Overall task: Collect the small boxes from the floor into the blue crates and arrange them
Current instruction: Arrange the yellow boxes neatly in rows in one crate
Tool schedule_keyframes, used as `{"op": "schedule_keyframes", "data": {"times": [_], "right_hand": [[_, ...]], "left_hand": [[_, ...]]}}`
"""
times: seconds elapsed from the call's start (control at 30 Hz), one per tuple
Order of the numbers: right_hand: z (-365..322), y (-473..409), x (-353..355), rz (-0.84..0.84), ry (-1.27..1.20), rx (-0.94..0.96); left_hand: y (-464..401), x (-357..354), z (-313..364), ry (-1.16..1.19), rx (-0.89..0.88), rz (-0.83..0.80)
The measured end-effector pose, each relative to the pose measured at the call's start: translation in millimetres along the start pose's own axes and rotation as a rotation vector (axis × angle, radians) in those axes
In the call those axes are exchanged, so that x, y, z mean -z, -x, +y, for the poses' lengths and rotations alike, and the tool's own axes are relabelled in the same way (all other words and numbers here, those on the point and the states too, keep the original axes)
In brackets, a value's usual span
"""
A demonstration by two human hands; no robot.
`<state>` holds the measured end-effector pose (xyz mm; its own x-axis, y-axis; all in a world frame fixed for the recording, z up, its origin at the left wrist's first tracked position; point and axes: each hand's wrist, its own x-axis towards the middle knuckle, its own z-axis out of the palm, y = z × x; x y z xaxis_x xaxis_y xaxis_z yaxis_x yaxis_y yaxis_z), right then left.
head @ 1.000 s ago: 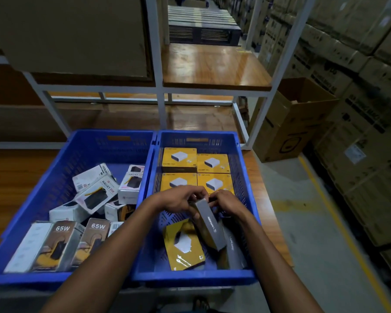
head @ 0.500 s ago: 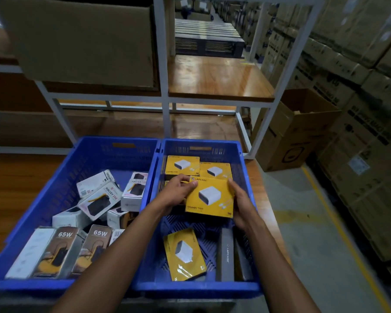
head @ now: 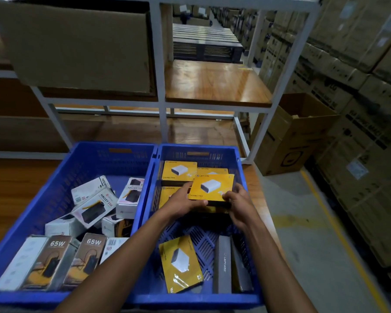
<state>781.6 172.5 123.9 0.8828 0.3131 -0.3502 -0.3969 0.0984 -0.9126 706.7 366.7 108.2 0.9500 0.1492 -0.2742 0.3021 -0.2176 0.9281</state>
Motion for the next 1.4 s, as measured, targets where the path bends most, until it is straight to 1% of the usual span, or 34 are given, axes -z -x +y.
{"op": "schedule_keyframes", "data": {"times": [0.07,0.13,0.27,0.33,0.43,0.6,0.7,0.77,0.87,0.97,1.07,1.13,1.17,1.27,1.4], "right_hand": [[-6.3,-5.6,-1.5,-0.007,0.089,0.066],[-10.6,-13.3,-1.8,-0.029,0.218,0.15],[-14.9,-38.0,0.1,0.046,0.714,0.337],[-17.2,-51.6,-1.9,0.062,0.86,0.389],[-25.9,-66.8,-6.7,0.09,0.998,0.402],[-28.8,-84.2,-7.7,0.092,1.143,0.386],[-28.2,-88.4,-12.6,0.129,1.181,0.402],[-24.3,-90.9,-16.0,0.139,1.259,0.38],[-11.0,-98.1,-16.9,0.137,1.379,0.426],[-0.1,-104.5,-17.0,0.104,1.524,0.401],[8.2,-103.8,-20.2,0.015,1.706,0.358],[12.7,-98.7,-23.5,0.008,1.707,0.307],[13.9,-97.2,-24.5,0.033,1.678,0.307],[13.1,-93.6,-26.7,0.131,1.596,0.383],[13.4,-92.6,-25.7,0.077,1.63,0.28]], "left_hand": [[-8.3,-1.8,3.0,0.019,-0.006,0.001],[-17.6,-2.5,7.0,-0.013,-0.02,0.042],[-43.9,-4.1,5.2,-0.16,-0.001,0.116],[-56.1,-5.2,4.1,-0.216,0.004,0.14],[-71.0,-9.2,3.9,-0.277,0.007,0.191],[-86.6,-13.2,10.8,-0.394,-0.039,0.291],[-94.8,-14.5,17.2,-0.468,-0.024,0.316],[-100.1,-15.0,18.4,-0.517,-0.012,0.33],[-103.4,-18.0,16.5,-0.609,0.006,0.346],[-103.0,-21.5,12.4,-0.67,0.012,0.345],[-103.9,-21.4,4.9,-0.689,-0.025,0.334],[-102.2,-20.1,3.6,-0.697,-0.062,0.326],[-100.7,-19.3,3.3,-0.701,-0.072,0.326],[-97.4,-17.4,1.6,-0.736,-0.082,0.328],[-93.0,-18.9,-10.5,-0.851,-0.063,0.261]]}}
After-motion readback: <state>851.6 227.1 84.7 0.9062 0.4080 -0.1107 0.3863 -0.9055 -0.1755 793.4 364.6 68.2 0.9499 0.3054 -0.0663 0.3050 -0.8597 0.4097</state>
